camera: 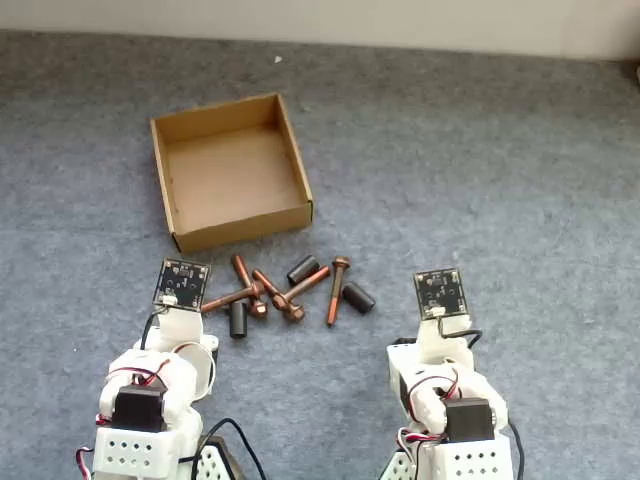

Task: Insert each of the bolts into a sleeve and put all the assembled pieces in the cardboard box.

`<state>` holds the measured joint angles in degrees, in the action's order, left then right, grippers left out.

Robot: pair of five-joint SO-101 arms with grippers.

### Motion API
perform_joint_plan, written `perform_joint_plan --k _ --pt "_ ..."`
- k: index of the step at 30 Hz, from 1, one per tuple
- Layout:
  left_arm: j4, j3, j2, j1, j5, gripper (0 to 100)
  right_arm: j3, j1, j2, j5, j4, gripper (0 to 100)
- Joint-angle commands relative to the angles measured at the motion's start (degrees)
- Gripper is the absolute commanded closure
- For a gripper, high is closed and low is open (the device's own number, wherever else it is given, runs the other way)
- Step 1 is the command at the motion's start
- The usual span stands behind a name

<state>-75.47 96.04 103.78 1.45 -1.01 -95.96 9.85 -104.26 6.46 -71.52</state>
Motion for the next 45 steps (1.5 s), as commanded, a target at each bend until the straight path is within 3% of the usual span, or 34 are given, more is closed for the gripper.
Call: perform_joint_plan --k 1,11,14,17,20,23,26,33,39,45 --pt "-0.2 1.1 0.3 0.7 0.8 99 -7.1 -0.3 -0.8 -0.4 -0.2 99.3" --pt "-0.5 -1.9 0.3 0.9 1.0 99 -7.1 -2.2 -0.9 0.0 0.0 99.3" --pt "-0.5 -4.7 0.3 4.8 1.0 99 -4.3 -4.7 -0.9 0.1 5.1 99.0" --pt "-0.1 -5.8 0.3 11.3 1.4 99 -1.6 -7.3 -0.7 9.8 10.4 98.8" --pt "2.5 -5.8 0.3 12.6 12.2 99 0.0 -8.8 -0.6 22.4 10.9 98.8" --pt "3.2 -4.8 0.3 14.0 25.1 99 3.6 -9.5 -0.1 22.6 10.6 98.5" --pt "2.8 -4.4 0.3 14.2 27.2 99 8.4 -9.5 3.1 22.6 10.4 93.7" --pt "2.8 -4.4 0.3 14.0 27.2 99 30.3 -7.3 28.0 19.9 9.1 91.7" --pt "2.7 -4.4 0.3 14.3 27.3 98 49.6 2.3 56.0 19.7 2.6 91.6" --pt "1.8 -4.4 0.3 18.0 25.6 80 60.4 9.7 78.5 19.7 2.3 85.8"
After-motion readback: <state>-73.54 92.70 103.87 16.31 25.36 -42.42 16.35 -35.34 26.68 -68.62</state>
